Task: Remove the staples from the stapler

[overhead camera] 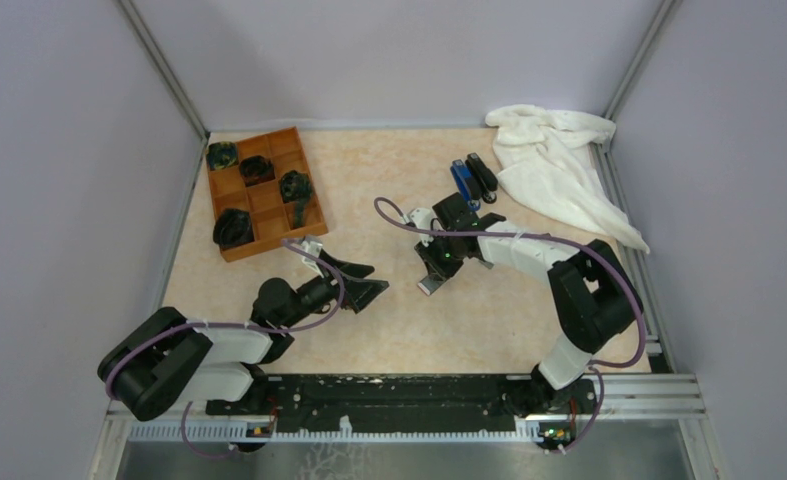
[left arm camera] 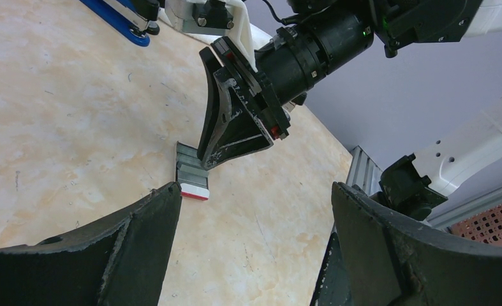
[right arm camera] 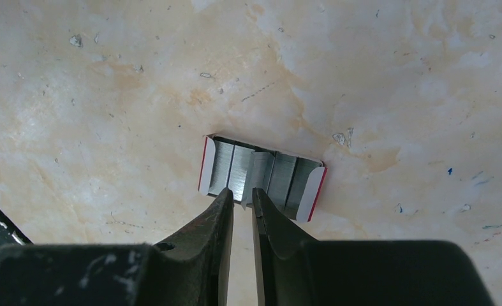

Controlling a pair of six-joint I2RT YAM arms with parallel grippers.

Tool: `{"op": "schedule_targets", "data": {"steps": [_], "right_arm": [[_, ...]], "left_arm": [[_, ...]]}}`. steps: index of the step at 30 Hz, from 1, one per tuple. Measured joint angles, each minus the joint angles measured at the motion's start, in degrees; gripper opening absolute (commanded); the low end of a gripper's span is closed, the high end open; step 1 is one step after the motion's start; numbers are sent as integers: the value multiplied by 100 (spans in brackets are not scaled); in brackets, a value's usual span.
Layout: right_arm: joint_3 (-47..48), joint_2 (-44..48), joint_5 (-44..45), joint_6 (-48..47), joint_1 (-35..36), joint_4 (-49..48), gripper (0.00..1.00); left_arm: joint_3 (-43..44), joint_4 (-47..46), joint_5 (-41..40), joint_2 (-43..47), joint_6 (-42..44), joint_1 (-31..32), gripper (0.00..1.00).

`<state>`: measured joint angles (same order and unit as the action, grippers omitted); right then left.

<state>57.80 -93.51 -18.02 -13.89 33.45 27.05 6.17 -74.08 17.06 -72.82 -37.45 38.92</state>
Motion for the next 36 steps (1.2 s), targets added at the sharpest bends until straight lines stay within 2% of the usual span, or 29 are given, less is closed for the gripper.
{"op": "schedule_targets", "data": {"steps": [20,30,32,36], "right_arm": [[-2,-313,92,0,2,4,16],[-2,-317,105,-2,2,4,5],[-2,-317,122,-7,7,4,0],[-2,-317,153,-22,20,0,0]], "left_arm": [[-9,-4,-2,0,-2,0,93],[-55,-4,-2,0,-2,0,93],[-55,-4,-2,0,-2,0,93],[-55,-4,-2,0,-2,0,93]]}}
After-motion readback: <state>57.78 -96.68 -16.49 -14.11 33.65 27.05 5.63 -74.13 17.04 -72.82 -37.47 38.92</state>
